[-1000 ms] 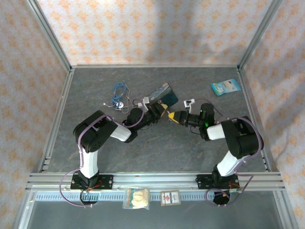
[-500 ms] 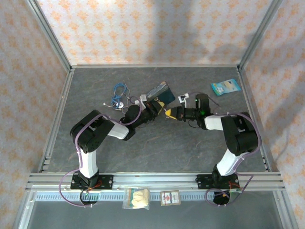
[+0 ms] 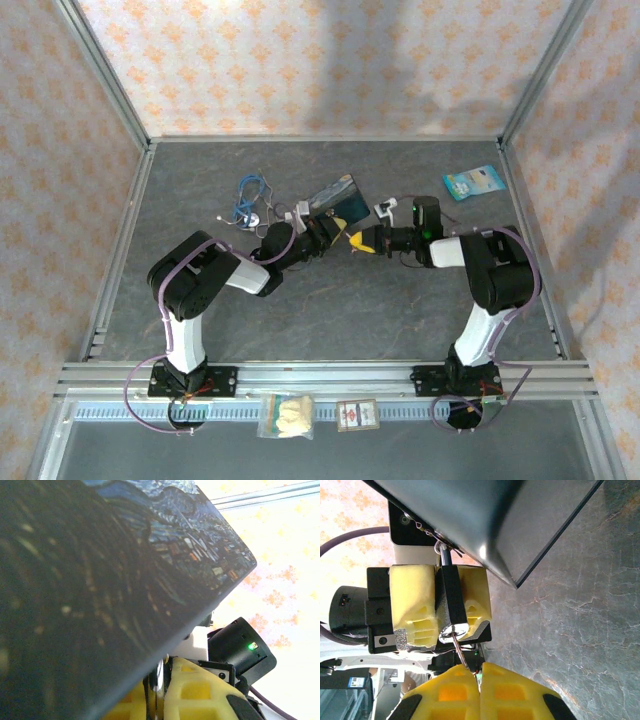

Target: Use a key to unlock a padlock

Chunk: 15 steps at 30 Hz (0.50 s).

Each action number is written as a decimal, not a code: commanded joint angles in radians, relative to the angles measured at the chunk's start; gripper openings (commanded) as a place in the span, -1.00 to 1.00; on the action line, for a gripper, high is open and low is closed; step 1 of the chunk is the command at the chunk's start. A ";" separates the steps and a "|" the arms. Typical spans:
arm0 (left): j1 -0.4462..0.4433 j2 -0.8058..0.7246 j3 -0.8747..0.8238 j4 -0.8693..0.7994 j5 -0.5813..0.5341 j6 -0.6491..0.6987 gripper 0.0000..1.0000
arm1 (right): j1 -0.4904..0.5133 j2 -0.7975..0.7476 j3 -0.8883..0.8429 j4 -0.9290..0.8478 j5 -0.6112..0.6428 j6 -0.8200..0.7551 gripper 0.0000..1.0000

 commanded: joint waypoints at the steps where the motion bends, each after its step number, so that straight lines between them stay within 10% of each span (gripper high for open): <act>1: -0.104 -0.041 0.011 0.207 0.303 0.030 -1.00 | -0.015 0.024 0.025 0.175 0.212 0.133 -1.00; 15: -0.168 -0.023 0.089 0.080 0.282 0.119 -1.00 | 0.015 0.078 -0.107 0.676 0.334 0.523 -1.00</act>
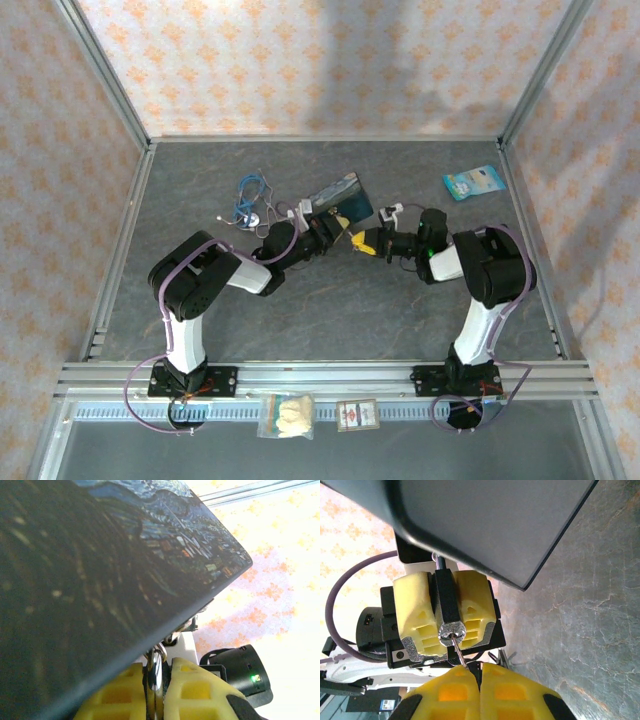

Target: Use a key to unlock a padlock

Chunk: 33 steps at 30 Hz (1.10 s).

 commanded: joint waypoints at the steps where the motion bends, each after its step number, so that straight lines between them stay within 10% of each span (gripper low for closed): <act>1: -0.157 -0.025 0.063 0.086 0.288 0.066 -1.00 | 0.014 0.022 0.045 0.122 0.272 0.075 -1.00; 24: -0.174 -0.065 0.068 -0.058 0.382 0.119 -1.00 | -0.028 -0.025 0.265 -0.609 0.234 -0.501 -1.00; 33: -0.101 -0.106 0.029 -0.107 0.127 0.093 -1.00 | -0.028 -0.122 0.169 -0.570 0.295 -0.462 -0.70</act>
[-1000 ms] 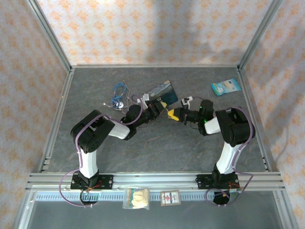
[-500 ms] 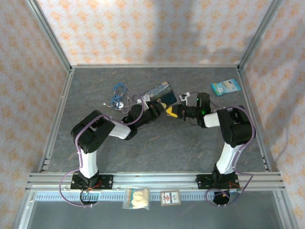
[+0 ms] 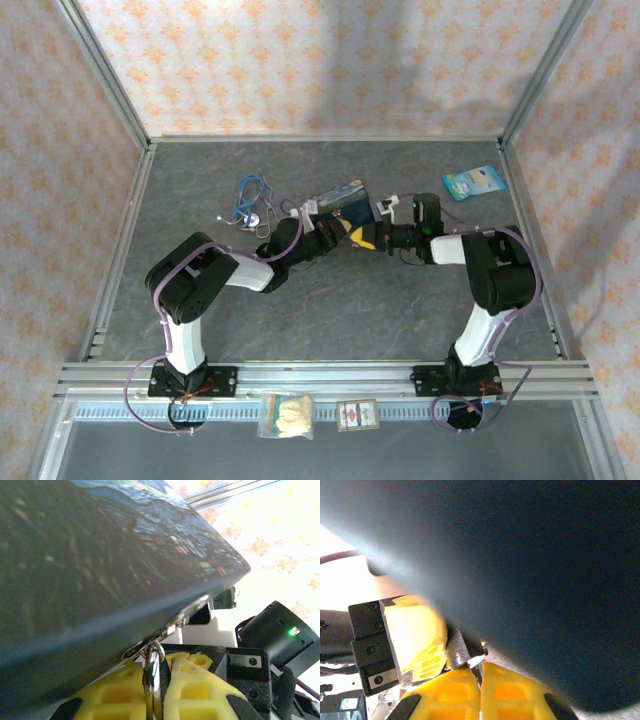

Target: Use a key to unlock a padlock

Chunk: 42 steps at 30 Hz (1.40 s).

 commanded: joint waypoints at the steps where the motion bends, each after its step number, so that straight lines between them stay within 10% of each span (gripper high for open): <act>1: -0.074 -0.074 -0.007 0.084 0.132 -0.024 -1.00 | -0.018 -0.055 -0.018 0.074 0.282 0.007 -0.58; 18: -0.054 -0.043 0.052 0.005 0.003 -0.038 -1.00 | -0.049 -0.368 -0.205 0.032 0.368 0.017 0.00; 42: -0.098 0.039 0.113 0.043 -0.033 -0.108 -1.00 | 0.024 -0.395 -0.396 0.383 0.362 0.183 -0.10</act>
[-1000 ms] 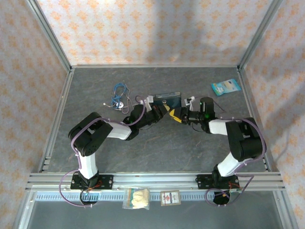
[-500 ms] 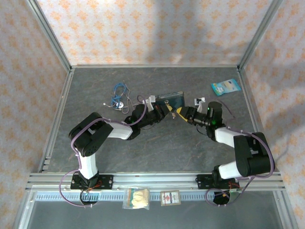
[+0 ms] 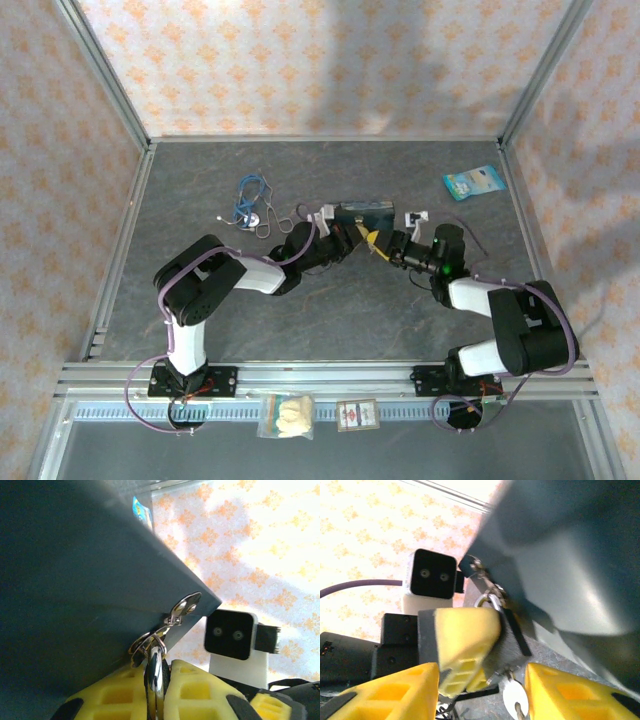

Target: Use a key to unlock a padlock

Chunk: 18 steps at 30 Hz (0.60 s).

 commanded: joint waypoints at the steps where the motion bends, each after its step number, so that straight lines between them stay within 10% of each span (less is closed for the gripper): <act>1: -0.010 -0.001 0.042 0.074 -0.015 -0.015 -1.00 | 0.020 -0.006 -0.014 0.087 0.015 0.021 -0.19; 18: -0.011 -0.007 0.010 0.136 -0.044 -0.056 -1.00 | 0.029 0.007 -0.043 0.081 0.044 0.011 -0.37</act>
